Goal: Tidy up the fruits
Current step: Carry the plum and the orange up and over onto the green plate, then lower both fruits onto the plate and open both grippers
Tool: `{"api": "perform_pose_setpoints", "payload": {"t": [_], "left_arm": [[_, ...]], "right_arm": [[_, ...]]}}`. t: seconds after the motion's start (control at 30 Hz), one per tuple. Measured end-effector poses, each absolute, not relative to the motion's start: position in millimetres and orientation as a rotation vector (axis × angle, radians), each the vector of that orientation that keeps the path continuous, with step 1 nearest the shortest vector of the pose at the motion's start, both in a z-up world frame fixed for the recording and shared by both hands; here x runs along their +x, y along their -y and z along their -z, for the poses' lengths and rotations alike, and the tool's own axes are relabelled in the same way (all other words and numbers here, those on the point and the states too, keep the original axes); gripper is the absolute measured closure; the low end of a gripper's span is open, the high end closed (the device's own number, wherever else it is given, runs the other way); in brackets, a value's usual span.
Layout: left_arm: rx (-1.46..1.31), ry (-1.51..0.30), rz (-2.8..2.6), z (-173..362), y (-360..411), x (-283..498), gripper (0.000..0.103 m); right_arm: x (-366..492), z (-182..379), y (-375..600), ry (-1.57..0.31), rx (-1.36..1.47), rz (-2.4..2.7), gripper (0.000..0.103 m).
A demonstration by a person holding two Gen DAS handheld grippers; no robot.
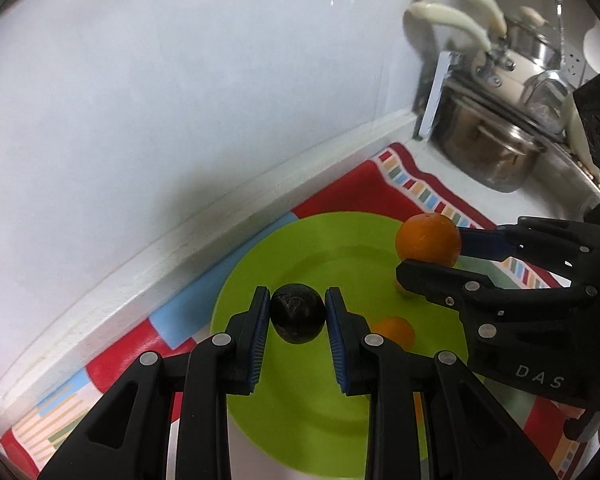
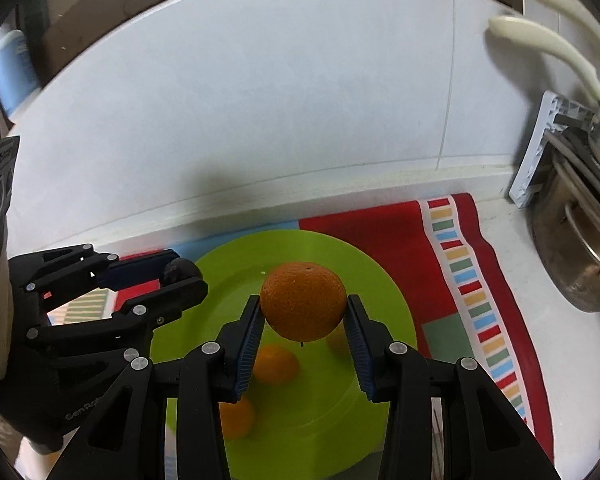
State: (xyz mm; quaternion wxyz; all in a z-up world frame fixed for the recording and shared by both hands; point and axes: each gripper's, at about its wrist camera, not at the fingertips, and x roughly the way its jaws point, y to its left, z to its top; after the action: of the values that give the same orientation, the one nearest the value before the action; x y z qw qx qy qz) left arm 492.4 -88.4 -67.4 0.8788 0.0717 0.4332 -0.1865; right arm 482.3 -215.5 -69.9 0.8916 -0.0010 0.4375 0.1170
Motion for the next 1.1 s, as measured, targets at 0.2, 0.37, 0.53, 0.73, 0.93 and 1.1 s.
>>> {"api": "perform_pose_setpoints", "payload": {"t": [0.2, 0.37, 0.53, 0.73, 0.93, 1.1], "left_arm": [[0.152, -0.936, 0.39, 83.0, 91.2, 504.8, 0.075], [0.14, -0.942, 0.391, 87.0, 90.9, 508.7, 0.069], [0.144, -0.929, 0.368, 83.5, 86.1, 507.0, 0.065], [0.134, -0.918, 0.325, 74.0, 75.0, 497.1, 0.064], [0.156, -0.87, 0.309, 54.5, 68.5, 473.9, 0.062], [0.186, -0.801, 0.291, 32.6, 62.3, 446.5, 0.059]], "right_arm": [[493.8, 86.1, 218.7, -0.944, 0.01, -0.24, 0.061], [492.9, 88.7, 215.2, -0.949, 0.007, -0.245, 0.061], [492.7, 87.4, 214.8, -0.94, 0.013, -0.246, 0.057], [483.4, 77.5, 216.1, -0.912, 0.01, -0.232, 0.055], [463.0, 63.6, 213.1, -0.885, 0.006, -0.236, 0.055], [443.3, 47.2, 212.4, -0.847, 0.001, -0.243, 0.055]]}}
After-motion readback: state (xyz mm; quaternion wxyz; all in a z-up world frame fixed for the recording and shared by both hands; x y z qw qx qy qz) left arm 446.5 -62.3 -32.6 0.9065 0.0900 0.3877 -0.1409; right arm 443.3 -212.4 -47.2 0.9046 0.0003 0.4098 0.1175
